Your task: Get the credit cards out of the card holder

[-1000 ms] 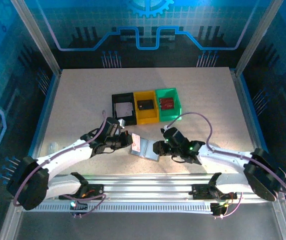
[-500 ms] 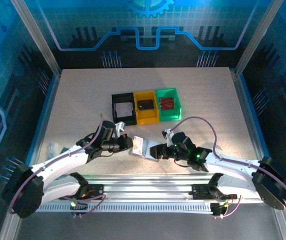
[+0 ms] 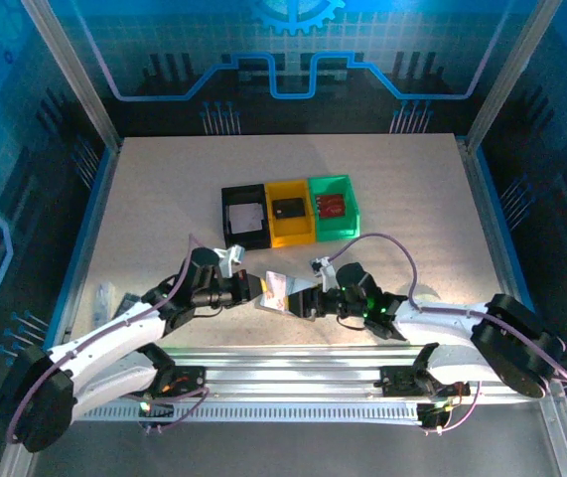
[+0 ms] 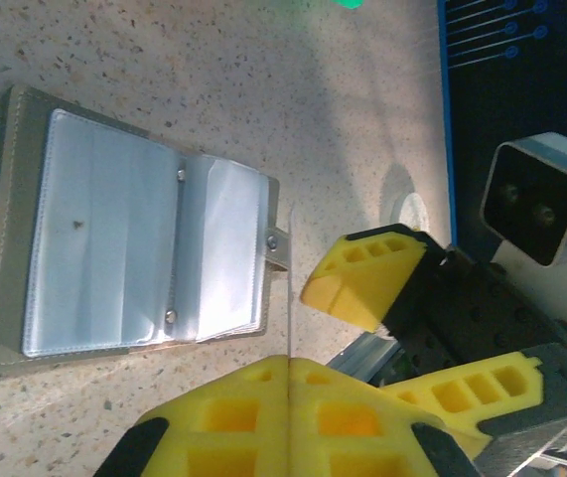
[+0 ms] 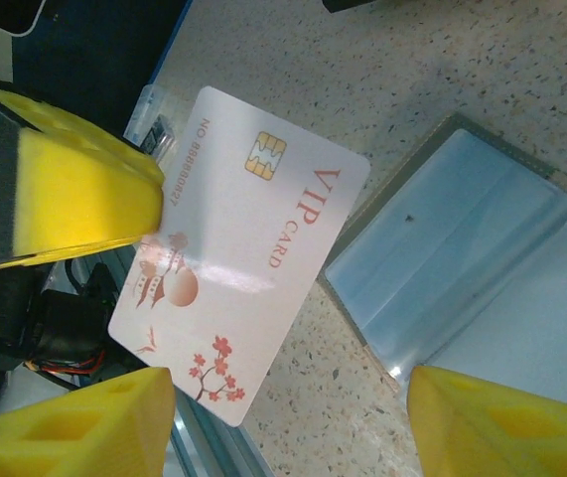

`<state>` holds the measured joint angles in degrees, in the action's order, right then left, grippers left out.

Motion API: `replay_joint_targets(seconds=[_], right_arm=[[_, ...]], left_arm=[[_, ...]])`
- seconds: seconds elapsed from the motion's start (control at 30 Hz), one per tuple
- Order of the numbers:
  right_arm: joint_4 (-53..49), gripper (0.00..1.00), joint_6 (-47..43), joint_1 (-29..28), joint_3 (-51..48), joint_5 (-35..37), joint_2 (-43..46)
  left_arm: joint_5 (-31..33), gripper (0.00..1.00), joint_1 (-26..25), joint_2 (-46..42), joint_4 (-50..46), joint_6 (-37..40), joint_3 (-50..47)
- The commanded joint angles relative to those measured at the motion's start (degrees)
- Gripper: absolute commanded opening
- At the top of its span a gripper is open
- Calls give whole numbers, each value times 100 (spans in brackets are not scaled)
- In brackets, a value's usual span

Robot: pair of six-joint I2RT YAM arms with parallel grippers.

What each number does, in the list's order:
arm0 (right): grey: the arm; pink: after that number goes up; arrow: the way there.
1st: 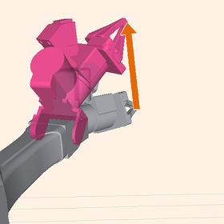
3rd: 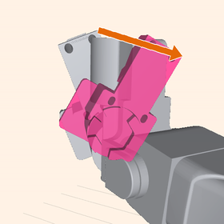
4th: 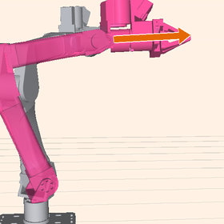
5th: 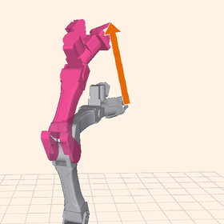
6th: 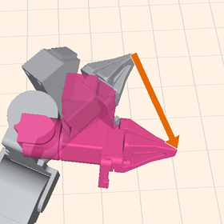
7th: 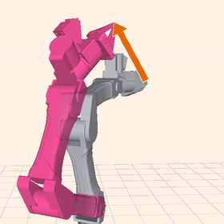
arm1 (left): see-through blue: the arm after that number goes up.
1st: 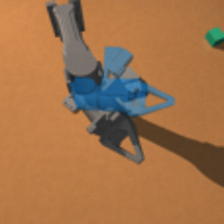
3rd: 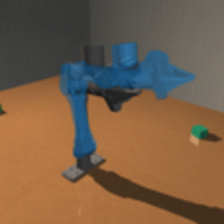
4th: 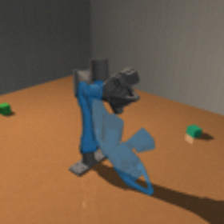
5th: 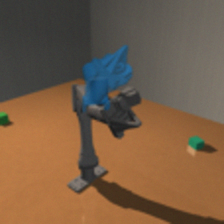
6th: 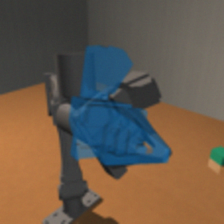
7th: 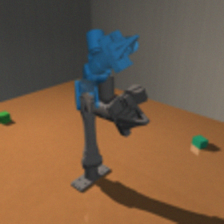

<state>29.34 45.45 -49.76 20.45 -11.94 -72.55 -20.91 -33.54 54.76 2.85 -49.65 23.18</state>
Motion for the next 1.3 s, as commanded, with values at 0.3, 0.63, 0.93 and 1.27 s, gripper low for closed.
replay_joint_targets(seconds=[0.3,0.63,0.93,1.27], right_arm=[[810,61,62,-293,111,-120,-461],[957,45,105,-325,44,-41,-353],[1081,35,145,-330,-72,25,-94],[1283,22,190,-348,-130,-10,-55]], left_arm=[[73,0,-297,-178,373,-294,-217],[157,0,-346,-203,365,-282,-272],[201,0,-352,-205,400,-294,-348],[226,0,-350,-203,420,-302,-366]])
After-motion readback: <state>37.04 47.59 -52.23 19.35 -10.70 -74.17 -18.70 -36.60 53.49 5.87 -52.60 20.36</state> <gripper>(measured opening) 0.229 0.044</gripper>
